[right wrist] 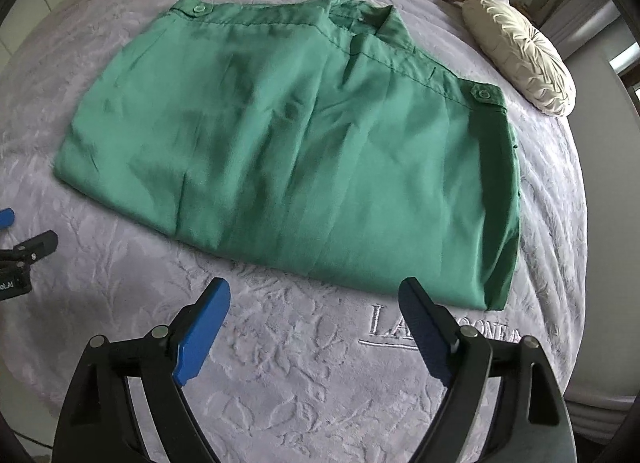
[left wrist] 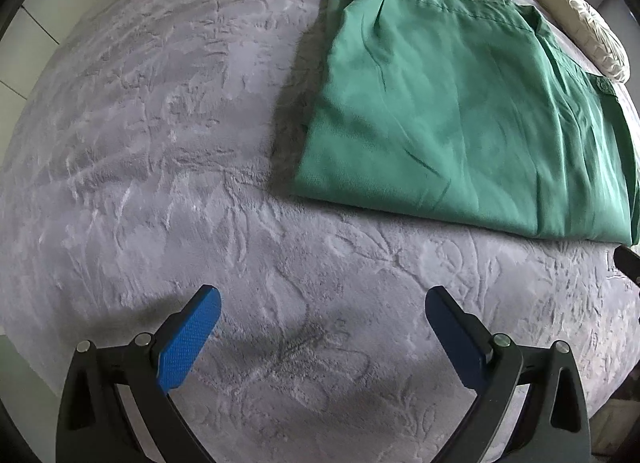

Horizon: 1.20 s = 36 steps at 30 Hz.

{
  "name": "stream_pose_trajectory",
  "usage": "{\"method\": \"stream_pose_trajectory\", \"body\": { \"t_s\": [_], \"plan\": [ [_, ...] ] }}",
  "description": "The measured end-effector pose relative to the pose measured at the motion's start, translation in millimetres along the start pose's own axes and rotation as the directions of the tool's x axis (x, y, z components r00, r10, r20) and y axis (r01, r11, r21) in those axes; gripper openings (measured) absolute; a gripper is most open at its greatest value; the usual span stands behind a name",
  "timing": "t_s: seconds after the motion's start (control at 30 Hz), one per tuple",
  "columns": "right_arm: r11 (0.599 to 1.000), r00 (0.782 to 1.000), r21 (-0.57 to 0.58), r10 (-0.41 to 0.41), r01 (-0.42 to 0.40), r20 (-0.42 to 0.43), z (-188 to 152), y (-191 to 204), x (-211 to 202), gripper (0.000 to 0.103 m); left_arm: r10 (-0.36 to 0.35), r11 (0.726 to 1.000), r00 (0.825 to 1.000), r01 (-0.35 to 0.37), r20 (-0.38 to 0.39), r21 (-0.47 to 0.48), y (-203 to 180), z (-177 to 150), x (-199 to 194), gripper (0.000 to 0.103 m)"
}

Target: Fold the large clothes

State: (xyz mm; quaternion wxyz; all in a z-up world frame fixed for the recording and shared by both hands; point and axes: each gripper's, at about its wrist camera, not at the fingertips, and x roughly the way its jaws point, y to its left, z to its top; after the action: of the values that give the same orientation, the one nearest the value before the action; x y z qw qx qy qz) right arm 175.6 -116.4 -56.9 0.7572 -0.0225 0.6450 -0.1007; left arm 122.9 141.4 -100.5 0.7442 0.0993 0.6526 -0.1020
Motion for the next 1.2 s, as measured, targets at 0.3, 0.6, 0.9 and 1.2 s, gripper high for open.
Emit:
{"method": "stream_pose_trajectory", "body": {
  "t_s": [0.3,0.6,0.9,1.2],
  "plan": [
    [0.932,0.945,0.198,0.32,-0.303,-0.064,-5.2,-15.2,23.1,0.088,0.008,1.0,1.0,-0.008,0.01,-0.002,-0.7,9.5,-2.8,0.102],
    [0.542,0.701,0.584,0.71,-0.604,0.066,-32.6,-50.0,65.0,0.089,0.016,1.0,1.0,-0.016,0.009,0.002,4.0,11.1,2.3,0.102],
    [0.322,0.548,0.637,0.814,-0.7,0.191,-38.2,-31.7,76.2,0.089,-0.056,0.998,0.998,0.056,0.013,-0.028,24.8,14.2,8.7,0.102],
    [0.075,0.366,0.607,0.853,-0.791,0.372,-7.5,5.6,101.5,0.089,-0.21,0.963,0.976,0.216,0.056,-0.161,75.3,39.2,15.0,0.102]
  ]
}}
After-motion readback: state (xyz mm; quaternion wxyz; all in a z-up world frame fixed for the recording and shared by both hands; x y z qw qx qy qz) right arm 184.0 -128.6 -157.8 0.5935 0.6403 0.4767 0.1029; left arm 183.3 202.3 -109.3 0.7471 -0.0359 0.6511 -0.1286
